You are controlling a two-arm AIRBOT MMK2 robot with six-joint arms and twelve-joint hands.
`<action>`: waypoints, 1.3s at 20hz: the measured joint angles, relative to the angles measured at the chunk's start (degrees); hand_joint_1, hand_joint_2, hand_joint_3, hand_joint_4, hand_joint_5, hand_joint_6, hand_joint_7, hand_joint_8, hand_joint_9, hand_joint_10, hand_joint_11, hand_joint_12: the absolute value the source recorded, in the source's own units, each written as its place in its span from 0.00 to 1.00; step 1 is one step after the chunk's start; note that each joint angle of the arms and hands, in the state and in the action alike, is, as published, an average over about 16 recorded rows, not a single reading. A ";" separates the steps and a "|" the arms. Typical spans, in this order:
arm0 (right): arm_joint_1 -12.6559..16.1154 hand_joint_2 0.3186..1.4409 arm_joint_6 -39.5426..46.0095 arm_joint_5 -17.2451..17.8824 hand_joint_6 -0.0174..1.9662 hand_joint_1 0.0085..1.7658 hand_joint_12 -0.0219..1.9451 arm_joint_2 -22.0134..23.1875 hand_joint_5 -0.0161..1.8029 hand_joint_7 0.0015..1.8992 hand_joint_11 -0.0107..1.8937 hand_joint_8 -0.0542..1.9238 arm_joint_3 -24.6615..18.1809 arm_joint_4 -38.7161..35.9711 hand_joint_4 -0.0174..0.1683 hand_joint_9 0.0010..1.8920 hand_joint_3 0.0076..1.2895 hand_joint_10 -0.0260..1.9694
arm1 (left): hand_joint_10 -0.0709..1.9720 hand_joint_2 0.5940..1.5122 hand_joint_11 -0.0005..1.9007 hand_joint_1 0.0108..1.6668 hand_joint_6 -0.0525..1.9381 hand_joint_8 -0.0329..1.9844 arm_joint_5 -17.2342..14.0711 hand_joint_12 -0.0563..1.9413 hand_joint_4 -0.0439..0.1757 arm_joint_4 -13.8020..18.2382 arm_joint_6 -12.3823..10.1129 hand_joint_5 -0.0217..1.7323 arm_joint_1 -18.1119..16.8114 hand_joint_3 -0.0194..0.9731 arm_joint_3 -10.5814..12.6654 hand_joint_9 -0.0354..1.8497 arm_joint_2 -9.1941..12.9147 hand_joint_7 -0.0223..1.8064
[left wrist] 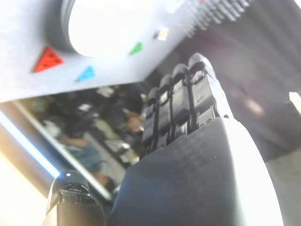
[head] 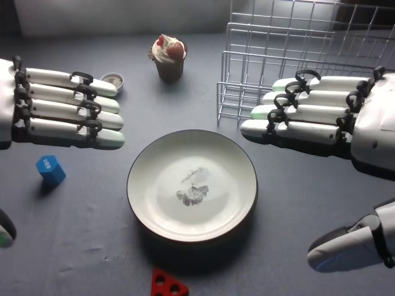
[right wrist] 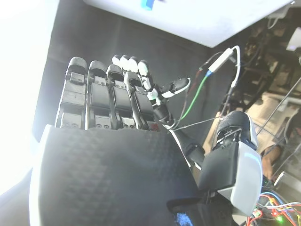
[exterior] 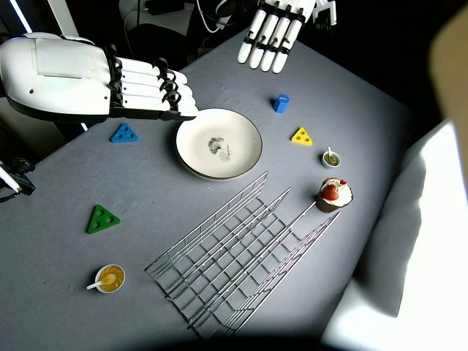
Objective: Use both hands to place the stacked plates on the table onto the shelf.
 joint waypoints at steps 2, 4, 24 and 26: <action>0.00 0.52 0.00 0.03 0.02 0.00 0.02 -0.02 0.03 0.02 0.02 0.04 -0.08 -0.31 0.09 0.02 0.00 0.02 | 0.04 0.35 0.03 0.01 0.03 0.01 0.16 0.05 0.21 1.78 0.07 0.07 -0.27 0.03 -1.11 0.07 0.14 0.08; 0.00 0.52 0.00 0.08 0.02 0.00 0.02 -0.03 0.03 0.02 0.02 0.04 -0.13 -0.53 0.10 0.02 0.00 0.02 | 0.04 0.35 0.03 0.01 0.03 0.02 0.62 0.05 0.21 3.52 0.20 0.07 -0.51 0.03 -2.36 0.07 0.21 0.08; 0.06 0.55 0.00 0.54 0.02 0.00 0.02 -0.30 0.02 0.02 0.02 0.04 0.00 -0.64 0.10 0.02 0.00 0.02 | 0.04 0.36 0.03 0.01 0.03 0.01 15.93 0.04 0.22 14.86 3.19 0.07 -1.20 0.03 -7.65 0.06 -3.95 0.07; 0.07 0.55 0.00 0.60 0.02 0.00 0.02 -0.35 0.02 0.02 0.02 0.04 0.08 -0.65 0.10 0.02 0.00 0.02 | 0.04 0.36 0.03 0.01 0.03 0.01 17.29 0.04 0.23 15.42 3.31 0.07 -1.30 0.03 -7.49 0.06 -4.61 0.07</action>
